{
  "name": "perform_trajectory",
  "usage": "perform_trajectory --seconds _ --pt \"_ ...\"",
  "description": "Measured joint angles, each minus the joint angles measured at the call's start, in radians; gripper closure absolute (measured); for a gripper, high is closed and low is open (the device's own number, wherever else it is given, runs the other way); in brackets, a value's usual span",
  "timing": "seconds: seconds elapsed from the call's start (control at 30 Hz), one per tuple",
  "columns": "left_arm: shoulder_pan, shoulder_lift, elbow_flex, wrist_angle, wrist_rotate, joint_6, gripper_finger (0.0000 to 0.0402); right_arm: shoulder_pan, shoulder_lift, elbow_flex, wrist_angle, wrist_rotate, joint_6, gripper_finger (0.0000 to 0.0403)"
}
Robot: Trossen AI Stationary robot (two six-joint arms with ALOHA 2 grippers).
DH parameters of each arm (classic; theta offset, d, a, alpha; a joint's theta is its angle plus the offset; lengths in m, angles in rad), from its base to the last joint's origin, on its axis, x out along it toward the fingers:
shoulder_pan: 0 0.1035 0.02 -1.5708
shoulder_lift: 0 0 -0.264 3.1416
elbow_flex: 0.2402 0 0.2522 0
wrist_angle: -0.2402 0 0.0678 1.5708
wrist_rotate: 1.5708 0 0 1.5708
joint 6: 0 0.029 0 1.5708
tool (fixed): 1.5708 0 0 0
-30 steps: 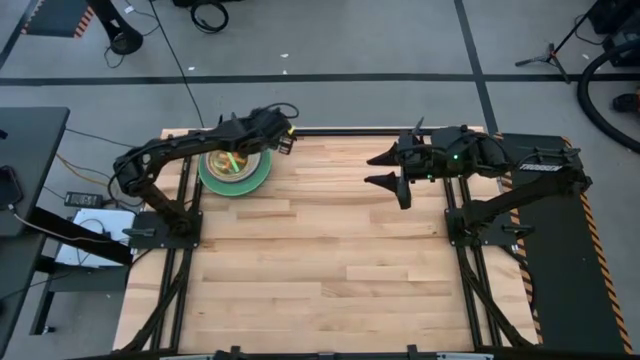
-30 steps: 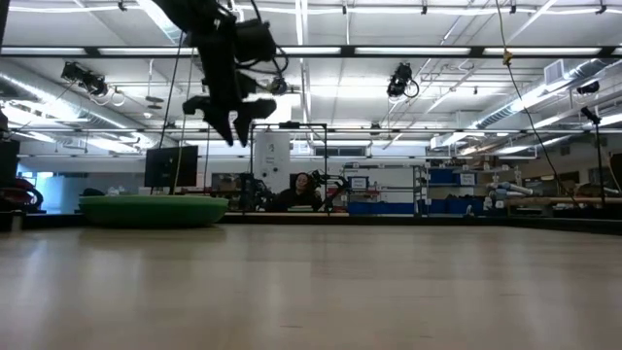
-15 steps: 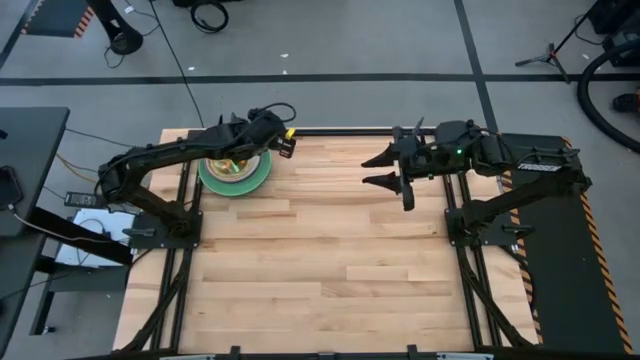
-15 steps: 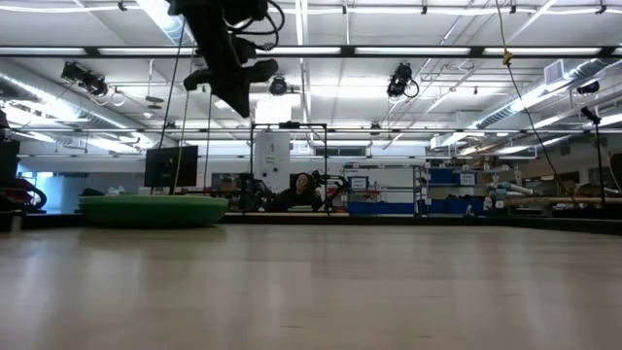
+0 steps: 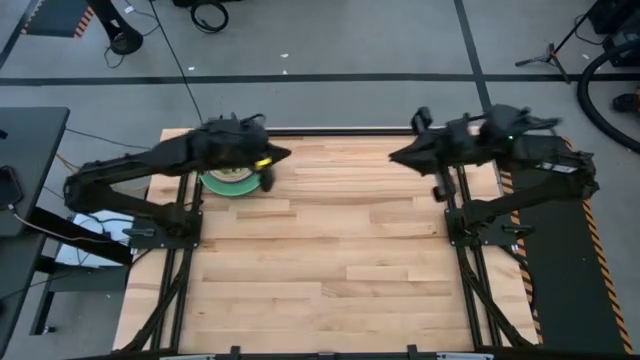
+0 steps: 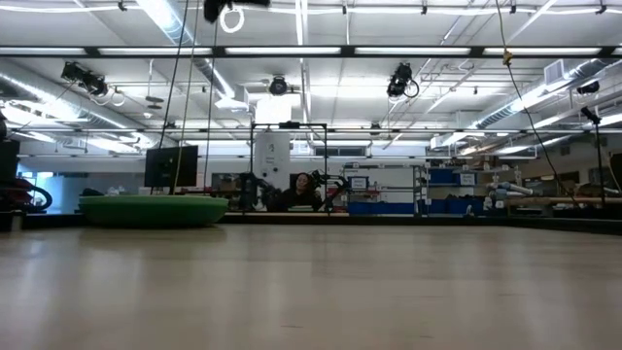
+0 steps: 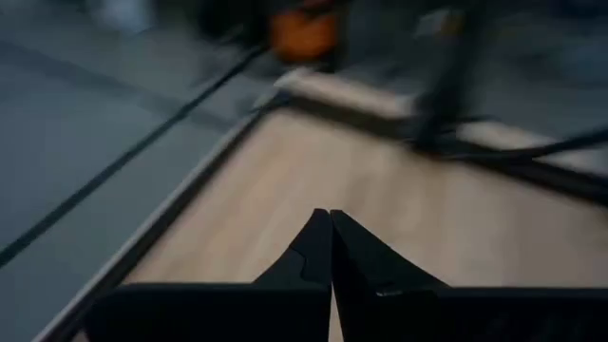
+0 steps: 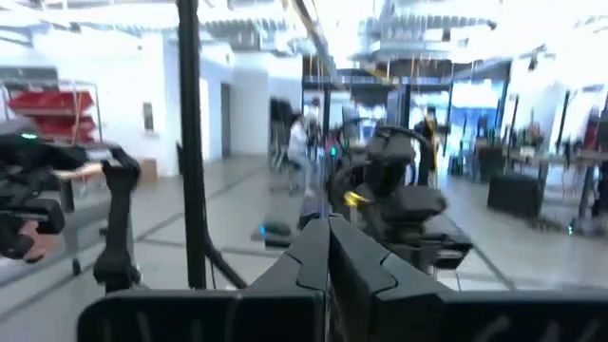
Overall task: Stack plastic plates
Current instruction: Return to Home Position
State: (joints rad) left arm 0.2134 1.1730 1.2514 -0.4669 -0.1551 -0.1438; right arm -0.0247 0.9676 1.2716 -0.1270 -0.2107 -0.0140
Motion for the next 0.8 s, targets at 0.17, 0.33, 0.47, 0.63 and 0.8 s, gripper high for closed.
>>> perform_trajectory --seconds 0.17,0.33,0.47,0.63,0.8 --pt "0.018 -0.130 0.000 0.097 0.345 0.074 0.0397 0.001 -0.083 0.000 -0.004 -0.002 0.003 0.0397" --pt "0.039 -0.206 0.000 0.241 0.640 0.128 0.0397 0.000 -0.122 0.000 -0.047 0.005 0.046 0.0392" --pt "0.039 -0.228 0.000 0.283 0.698 0.141 0.0397 0.003 -0.125 -0.003 -0.107 0.007 0.100 0.0395" --pt "0.040 -0.232 0.000 0.266 0.698 0.112 0.0397 0.012 -0.147 -0.084 -0.088 0.018 0.158 0.0395" --pt "0.041 -0.252 0.000 0.263 0.676 0.036 0.0397 0.012 -0.254 -0.250 -0.034 0.125 0.224 0.0395"
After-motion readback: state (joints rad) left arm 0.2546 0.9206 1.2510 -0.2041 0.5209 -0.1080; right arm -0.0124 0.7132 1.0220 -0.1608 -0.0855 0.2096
